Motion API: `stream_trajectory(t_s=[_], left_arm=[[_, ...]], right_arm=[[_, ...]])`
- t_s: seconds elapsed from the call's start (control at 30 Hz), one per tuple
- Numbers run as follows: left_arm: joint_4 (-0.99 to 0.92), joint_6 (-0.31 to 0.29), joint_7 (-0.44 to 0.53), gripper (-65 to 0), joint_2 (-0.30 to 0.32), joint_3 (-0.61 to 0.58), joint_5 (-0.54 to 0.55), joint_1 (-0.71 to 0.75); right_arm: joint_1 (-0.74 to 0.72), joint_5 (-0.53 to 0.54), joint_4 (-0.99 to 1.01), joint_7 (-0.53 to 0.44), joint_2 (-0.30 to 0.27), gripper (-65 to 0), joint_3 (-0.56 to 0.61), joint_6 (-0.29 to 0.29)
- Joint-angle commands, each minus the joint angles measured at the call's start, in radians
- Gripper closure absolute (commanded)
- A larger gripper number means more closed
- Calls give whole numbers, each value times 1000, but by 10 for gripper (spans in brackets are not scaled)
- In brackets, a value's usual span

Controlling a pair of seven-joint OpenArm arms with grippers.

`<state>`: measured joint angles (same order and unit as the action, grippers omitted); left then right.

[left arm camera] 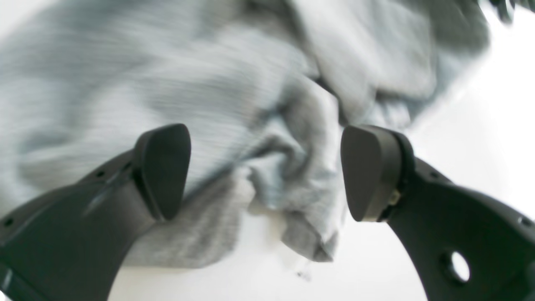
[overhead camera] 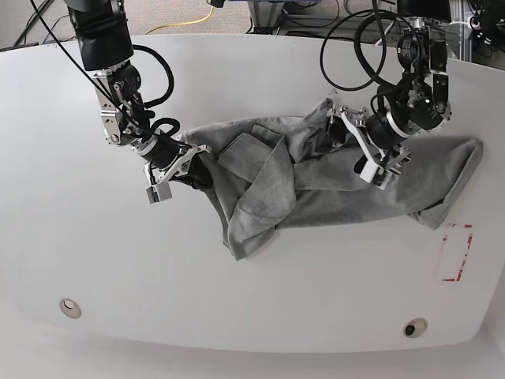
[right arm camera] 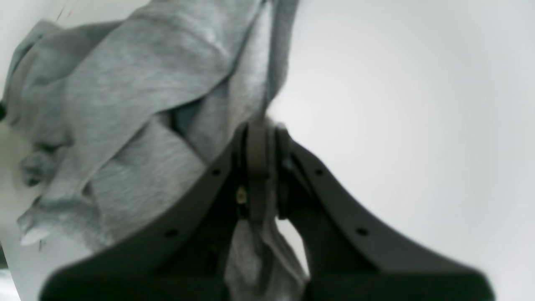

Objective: Layout the t-shirt on the table in an organized manner, then fold the t-shirt properly
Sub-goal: 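Pull the held t-shirt edge with the left gripper away from the right gripper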

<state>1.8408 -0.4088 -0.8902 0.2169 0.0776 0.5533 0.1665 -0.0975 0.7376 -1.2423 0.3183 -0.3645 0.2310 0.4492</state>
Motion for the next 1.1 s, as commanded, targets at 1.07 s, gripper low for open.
stream_trajectory(t_s=[1.07], left_arm=[[10, 37, 26, -531, 42, 586, -106, 8]], right_arm=[[104, 9, -327, 121, -54, 0, -75, -103]])
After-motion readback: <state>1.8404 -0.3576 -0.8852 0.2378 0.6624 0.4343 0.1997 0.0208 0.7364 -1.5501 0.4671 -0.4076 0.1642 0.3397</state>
